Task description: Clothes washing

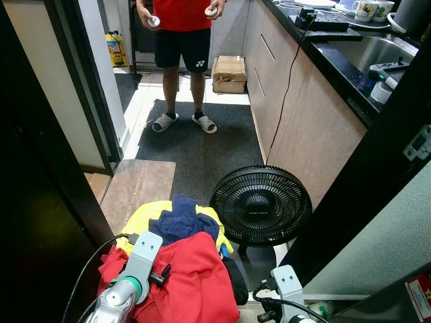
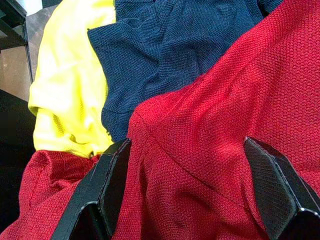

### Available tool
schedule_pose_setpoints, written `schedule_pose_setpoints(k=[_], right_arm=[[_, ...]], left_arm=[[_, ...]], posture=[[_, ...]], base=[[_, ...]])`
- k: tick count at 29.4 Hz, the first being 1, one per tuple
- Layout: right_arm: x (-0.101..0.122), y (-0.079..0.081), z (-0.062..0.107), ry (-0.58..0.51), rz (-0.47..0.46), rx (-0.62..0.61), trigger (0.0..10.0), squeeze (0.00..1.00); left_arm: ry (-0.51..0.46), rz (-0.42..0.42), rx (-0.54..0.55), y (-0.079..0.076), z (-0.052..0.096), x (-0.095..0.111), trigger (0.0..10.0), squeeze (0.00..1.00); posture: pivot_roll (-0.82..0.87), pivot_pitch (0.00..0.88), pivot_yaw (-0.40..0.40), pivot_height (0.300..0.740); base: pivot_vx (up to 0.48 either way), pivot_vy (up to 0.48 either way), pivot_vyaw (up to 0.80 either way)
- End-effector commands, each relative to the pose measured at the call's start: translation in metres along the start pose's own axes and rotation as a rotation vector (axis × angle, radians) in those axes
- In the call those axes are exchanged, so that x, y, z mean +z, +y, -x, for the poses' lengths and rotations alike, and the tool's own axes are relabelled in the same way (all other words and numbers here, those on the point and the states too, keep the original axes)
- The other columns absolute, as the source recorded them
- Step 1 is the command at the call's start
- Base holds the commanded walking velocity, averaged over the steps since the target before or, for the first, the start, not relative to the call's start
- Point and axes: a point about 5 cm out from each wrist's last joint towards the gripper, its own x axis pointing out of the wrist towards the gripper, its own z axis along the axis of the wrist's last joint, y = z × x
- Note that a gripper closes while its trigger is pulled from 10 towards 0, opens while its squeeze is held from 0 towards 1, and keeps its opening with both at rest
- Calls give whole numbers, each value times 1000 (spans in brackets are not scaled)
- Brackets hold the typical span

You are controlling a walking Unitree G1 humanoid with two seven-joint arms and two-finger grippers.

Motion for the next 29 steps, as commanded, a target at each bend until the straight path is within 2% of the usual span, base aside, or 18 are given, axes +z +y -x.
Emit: schedule_pose_setpoints(k=[1, 2, 3, 7, 8, 10, 11, 12, 17, 18, 19, 20, 21, 29], right_arm=[[-4, 2, 1, 19, -11, 14, 6431, 0], [-4, 2, 1, 19, -11, 14, 6431, 0], [-4, 2, 1, 15, -4, 18, 10000, 0], [-4, 2, 1, 15, 1, 16, 10000, 0], [-4, 1, 1, 21, 10, 15, 10000, 0], [-4, 1, 1, 21, 10, 15, 10000, 0], [-5, 0, 1, 25, 13, 14, 10000, 0], [-5, 0, 1, 29, 13, 17, 10000, 0], [-6, 0, 2, 31, 13, 19, 10000, 0], [-5, -1, 2, 29, 12, 22, 10000, 0], [-5, -1, 2, 29, 12, 22, 10000, 0], [-4, -1, 2, 27, 12, 23, 10000, 0], [-4, -1, 2, 26, 13, 24, 10000, 0], [-3, -2, 2, 24, 15, 25, 10000, 0]], left_arm=[[20, 4, -13, -3, 1, -5, 10000, 0], [20, 4, -13, -3, 1, -5, 10000, 0], [27, 2, -14, -4, 1, -6, 10000, 0], [45, -7, -12, -4, 1, -10, 10000, 0], [85, -26, 0, -2, 2, -19, 10000, 0], [85, -26, 0, -2, 2, -19, 10000, 0], [119, -34, 6, -1, 4, -27, 10000, 0], [154, -43, 11, 0, 7, -37, 10000, 1000], [177, -49, 15, 0, 9, -43, 10000, 1000], [192, -42, 20, 1, 10, -48, 0, 992], [192, -42, 20, 1, 10, -48, 0, 992], [201, -39, 25, 1, 11, -50, 0, 710], [201, -36, 29, 1, 11, -50, 0, 0], [159, -20, 43, 2, 9, -42, 0, 0]], posture=[[77, 51, 5, 740], [77, 51, 5, 740], [75, 51, 5, 740], [75, 51, 5, 740], [75, 51, 5, 740], [75, 51, 5, 740], [75, 51, 5, 740], [75, 51, 5, 740], [75, 51, 5, 740], [72, 44, -3, 740], [72, 44, -3, 740], [72, 44, -3, 740], [73, 41, -6, 740], [74, 39, -8, 740]], base=[[0, 0, 0], [0, 0, 0], [0, 0, 0], [0, 0, 0], [0, 0, 0], [0, 0, 0], [0, 0, 0], [0, 0, 0], [0, 0, 0], [0, 0, 0], [0, 0, 0], [0, 0, 0], [0, 0, 0], [0, 0, 0]])
